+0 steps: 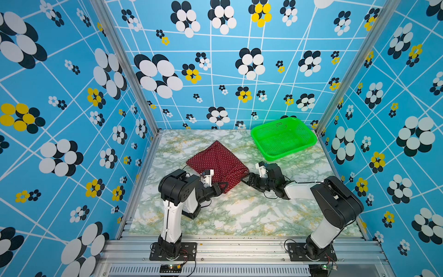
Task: Roll up the skirts
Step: Roll the skirt at the center of the board.
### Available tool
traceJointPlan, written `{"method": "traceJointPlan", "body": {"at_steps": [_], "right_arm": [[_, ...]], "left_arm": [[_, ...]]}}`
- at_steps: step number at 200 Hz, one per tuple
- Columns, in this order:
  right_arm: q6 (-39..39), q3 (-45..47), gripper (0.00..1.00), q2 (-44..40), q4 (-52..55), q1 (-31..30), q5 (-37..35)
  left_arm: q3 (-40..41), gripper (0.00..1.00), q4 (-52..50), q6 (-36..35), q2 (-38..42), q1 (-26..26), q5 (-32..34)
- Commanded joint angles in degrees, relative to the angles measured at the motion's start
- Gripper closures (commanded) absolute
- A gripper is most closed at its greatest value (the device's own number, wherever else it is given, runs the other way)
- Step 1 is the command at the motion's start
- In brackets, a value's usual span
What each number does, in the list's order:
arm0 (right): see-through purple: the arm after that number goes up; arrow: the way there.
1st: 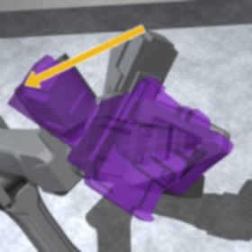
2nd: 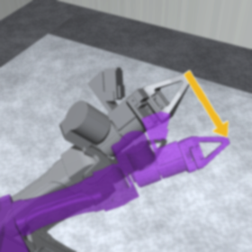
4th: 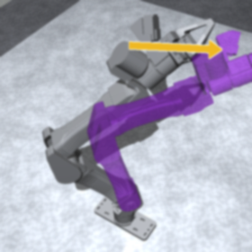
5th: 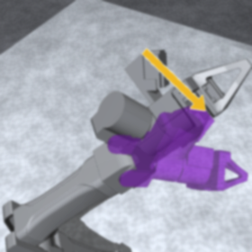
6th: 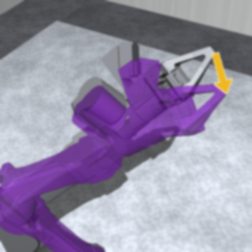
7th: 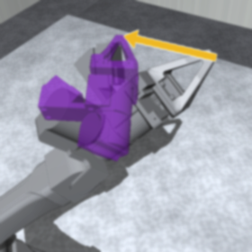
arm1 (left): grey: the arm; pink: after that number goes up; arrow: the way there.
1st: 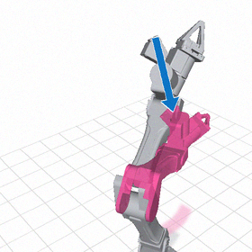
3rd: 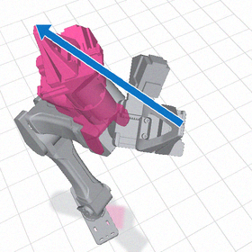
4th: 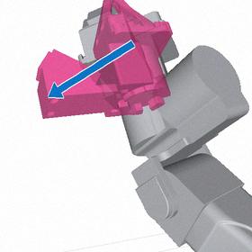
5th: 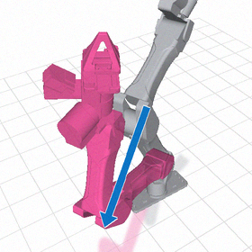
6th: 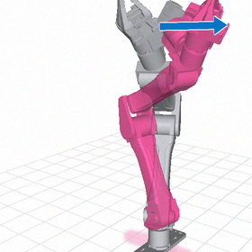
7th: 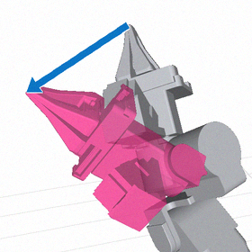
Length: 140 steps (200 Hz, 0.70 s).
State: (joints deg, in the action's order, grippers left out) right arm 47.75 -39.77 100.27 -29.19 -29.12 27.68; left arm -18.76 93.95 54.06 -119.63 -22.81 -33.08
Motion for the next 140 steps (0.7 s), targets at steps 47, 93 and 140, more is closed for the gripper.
{"method": "traceJointPlan", "body": {"at_steps": [47, 93, 140], "right_arm": [[3.47, -5.82, 0.06, 11.03, -6.17, -1.54, 0.35], [4.90, -6.67, 0.06, 15.32, -9.59, -1.55, -1.15], [7.11, -9.58, 0.31, 20.48, -12.61, -1.51, -0.79]], "left_arm": [[-0.62, 1.00, -13.88, 3.33, -7.62, 2.60, 3.64], [-1.00, 1.00, -13.88, 4.78, -9.04, 4.11, 3.00], [-1.53, 1.00, -13.86, 4.81, -10.21, 5.18, 1.84]]}}
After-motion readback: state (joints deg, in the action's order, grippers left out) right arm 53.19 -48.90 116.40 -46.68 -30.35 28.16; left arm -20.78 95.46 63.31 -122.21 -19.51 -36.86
